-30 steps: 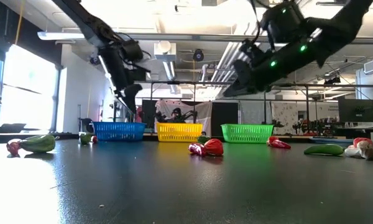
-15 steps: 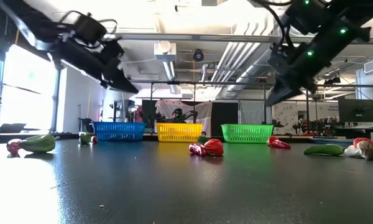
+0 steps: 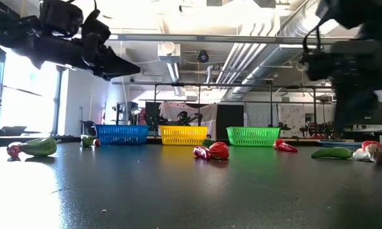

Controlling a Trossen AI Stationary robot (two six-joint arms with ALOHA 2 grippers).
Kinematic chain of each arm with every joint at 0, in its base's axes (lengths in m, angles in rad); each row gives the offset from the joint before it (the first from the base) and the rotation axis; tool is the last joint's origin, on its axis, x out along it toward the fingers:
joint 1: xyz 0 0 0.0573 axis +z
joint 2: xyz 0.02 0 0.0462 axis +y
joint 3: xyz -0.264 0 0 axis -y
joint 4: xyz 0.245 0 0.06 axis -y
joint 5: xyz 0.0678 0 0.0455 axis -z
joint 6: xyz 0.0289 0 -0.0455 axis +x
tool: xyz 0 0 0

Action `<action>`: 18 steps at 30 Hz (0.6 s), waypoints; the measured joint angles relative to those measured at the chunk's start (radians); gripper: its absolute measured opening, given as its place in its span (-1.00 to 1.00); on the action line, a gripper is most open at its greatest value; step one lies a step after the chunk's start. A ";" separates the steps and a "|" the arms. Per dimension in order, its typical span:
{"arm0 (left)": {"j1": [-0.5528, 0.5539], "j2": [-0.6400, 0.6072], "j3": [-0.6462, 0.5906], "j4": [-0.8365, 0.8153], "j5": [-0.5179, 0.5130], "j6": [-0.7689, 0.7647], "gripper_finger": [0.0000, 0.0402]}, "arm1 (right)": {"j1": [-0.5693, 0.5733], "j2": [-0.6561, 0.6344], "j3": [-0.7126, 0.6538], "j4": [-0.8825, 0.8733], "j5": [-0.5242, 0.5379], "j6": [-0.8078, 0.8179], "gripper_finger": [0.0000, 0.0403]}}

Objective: Sort produce into baskets
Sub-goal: Put the red mushroom into the blue bin

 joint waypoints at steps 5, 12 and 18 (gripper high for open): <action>-0.033 0.001 0.000 0.013 -0.008 0.000 -0.92 | 0.110 0.000 0.000 -0.082 -0.017 0.147 -0.52; -0.058 0.001 0.000 0.016 -0.012 0.000 -0.92 | 0.186 0.000 0.000 -0.136 0.060 0.173 -0.27; -0.075 0.001 0.000 0.012 -0.012 0.004 -0.92 | 0.198 0.016 -0.010 -0.132 0.083 0.050 -0.26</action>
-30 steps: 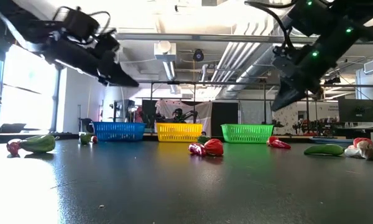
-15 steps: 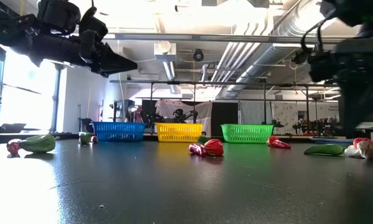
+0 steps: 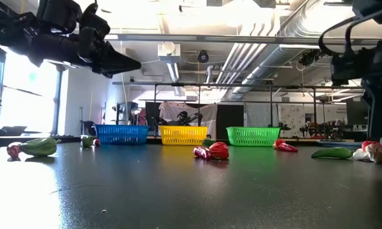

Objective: Sort produce into baskets
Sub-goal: Put the red mushroom into the blue bin

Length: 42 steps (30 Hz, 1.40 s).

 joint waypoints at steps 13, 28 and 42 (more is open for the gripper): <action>-0.045 0.000 0.000 -0.008 0.000 0.007 -0.92 | 0.000 0.109 -0.006 0.073 0.007 -0.191 -0.53; -0.055 0.000 0.000 -0.008 0.000 0.013 -0.92 | 0.004 0.108 0.097 -0.118 0.084 -0.051 -0.60; -0.055 0.000 0.001 -0.031 0.000 0.031 -0.92 | -0.115 0.108 0.064 -0.038 0.096 -0.137 -0.41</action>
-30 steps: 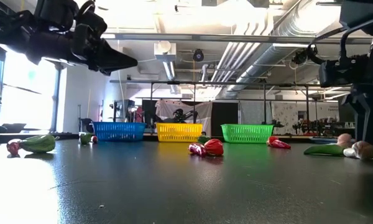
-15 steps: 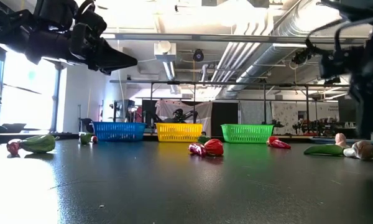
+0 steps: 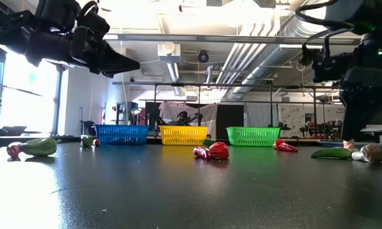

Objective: Sort produce into baskets
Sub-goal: Put the red mushroom into the blue bin

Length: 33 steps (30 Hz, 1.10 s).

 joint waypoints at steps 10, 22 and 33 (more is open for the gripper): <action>0.007 0.000 0.000 -0.040 -0.037 -0.027 -0.92 | -0.033 0.022 0.000 -0.015 -0.091 -0.028 -0.92; 0.012 -0.033 0.000 -0.067 -0.107 -0.043 -0.92 | -0.066 0.029 0.032 0.230 0.055 -0.232 -0.97; 0.011 -0.057 0.000 -0.068 -0.107 -0.025 -0.92 | -0.318 0.287 0.032 1.003 -0.065 -0.745 -1.00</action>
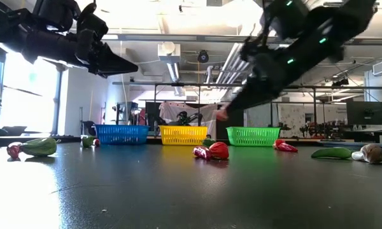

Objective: Sort produce into baskets
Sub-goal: Put the red mushroom into the blue bin

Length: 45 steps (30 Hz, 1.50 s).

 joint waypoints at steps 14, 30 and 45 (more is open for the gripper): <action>0.000 -0.001 0.000 -0.011 -0.095 0.020 -1.00 | -0.226 0.460 0.442 0.149 -0.111 -0.173 -1.00; 0.031 -0.020 -0.001 -0.073 -0.064 0.046 -1.00 | -0.366 0.777 1.074 -0.051 -0.076 -0.191 -1.00; 0.032 -0.239 -0.207 0.055 -0.031 -0.034 -1.00 | -0.402 1.012 1.458 -0.334 -0.095 -0.137 -1.00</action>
